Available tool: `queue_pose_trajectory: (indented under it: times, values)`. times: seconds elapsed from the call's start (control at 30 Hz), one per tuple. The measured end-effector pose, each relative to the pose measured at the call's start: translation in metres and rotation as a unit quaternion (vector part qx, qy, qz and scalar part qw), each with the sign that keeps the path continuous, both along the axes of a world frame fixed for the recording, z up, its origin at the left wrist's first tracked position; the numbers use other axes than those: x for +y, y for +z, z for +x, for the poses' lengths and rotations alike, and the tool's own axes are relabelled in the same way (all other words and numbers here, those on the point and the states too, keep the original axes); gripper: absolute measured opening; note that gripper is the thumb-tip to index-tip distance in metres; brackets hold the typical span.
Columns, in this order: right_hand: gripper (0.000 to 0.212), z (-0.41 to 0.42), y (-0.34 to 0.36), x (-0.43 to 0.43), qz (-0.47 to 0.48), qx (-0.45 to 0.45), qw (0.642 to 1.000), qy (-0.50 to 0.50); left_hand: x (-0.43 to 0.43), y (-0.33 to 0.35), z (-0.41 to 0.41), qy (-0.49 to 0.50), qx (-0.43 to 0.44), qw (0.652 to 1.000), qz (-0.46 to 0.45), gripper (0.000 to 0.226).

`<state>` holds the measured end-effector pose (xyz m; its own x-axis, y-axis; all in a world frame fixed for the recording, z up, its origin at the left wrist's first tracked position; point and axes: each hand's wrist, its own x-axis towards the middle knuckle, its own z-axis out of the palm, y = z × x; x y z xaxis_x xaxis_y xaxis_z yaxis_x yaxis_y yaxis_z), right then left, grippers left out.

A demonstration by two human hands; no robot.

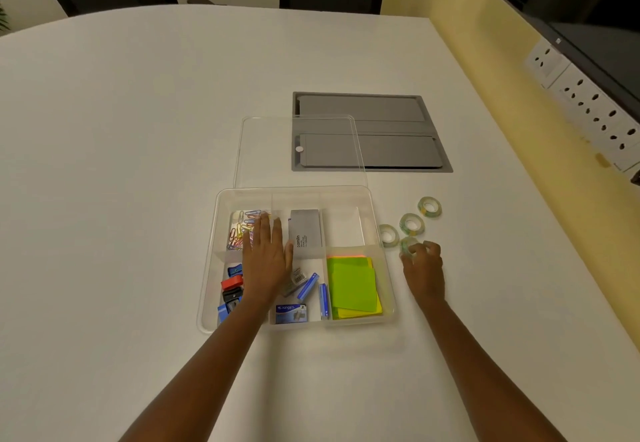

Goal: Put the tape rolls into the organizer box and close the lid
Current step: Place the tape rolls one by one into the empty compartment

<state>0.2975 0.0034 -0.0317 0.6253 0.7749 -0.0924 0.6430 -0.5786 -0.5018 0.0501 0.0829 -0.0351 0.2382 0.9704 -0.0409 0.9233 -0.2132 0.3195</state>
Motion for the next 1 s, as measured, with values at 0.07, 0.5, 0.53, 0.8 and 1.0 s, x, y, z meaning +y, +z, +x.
queue_pose_trajectory:
  times: [0.07,0.5,0.53,0.8,1.0]
  values:
    - [0.026,-0.004,0.008,0.004,0.060,0.037,0.997,-0.025,0.003,-0.003,-0.002,0.002,-0.008,1.000,-0.006,0.059]
    - [0.024,-0.069,0.039,0.076,-0.110,-0.057,0.957,0.262,0.000,-0.006,-0.001,0.023,-0.036,0.999,-0.022,0.068]
    - [0.023,-0.071,0.038,0.079,-0.125,-0.049,0.955,0.265,0.000,-0.006,-0.001,0.024,-0.035,0.999,-0.023,0.068]
    - [0.024,-0.040,0.041,0.063,0.118,0.021,0.982,0.147,0.000,-0.008,0.000,0.028,-0.039,0.999,-0.025,0.068]
    - [0.032,-0.016,0.027,0.054,0.095,-0.024,0.990,0.098,0.000,-0.009,0.000,0.028,-0.039,0.999,-0.025,0.068]
